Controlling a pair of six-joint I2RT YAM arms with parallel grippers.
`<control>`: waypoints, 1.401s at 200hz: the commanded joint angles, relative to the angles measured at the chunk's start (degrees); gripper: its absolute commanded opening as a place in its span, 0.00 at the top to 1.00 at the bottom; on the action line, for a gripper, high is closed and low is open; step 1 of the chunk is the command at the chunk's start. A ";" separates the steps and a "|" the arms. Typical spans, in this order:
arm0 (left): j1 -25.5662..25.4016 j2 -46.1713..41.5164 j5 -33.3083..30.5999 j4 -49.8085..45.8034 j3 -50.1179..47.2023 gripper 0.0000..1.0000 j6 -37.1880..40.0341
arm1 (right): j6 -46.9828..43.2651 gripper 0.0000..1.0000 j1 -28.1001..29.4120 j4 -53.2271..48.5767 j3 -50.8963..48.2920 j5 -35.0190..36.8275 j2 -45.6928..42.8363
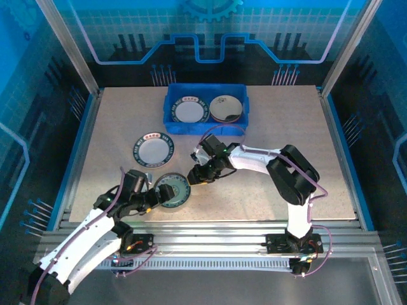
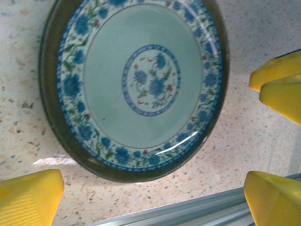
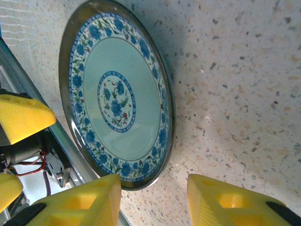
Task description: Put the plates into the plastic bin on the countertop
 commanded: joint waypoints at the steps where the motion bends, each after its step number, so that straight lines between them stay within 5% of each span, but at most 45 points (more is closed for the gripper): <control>1: -0.42 -1.94 -0.48 -0.31 -1.92 0.01 -2.20 | 0.18 0.58 1.08 0.70 0.97 -2.98 1.97; 165: -0.39 -4.51 -2.26 2.13 -4.80 0.01 -1.73 | 1.00 0.66 2.05 -2.30 7.00 -5.09 9.44; 189: -0.36 -4.42 -2.45 2.87 -4.91 0.01 -1.21 | 2.17 0.74 2.05 -1.38 6.87 -5.48 10.36; 210: -0.31 -4.06 -2.87 3.36 -4.63 0.01 -0.51 | 3.62 1.00 2.06 -0.20 6.15 -4.86 10.15; 280: -0.31 0.22 -4.35 6.49 -1.22 0.02 2.01 | 9.15 1.00 -2.43 7.86 -2.93 -7.73 2.54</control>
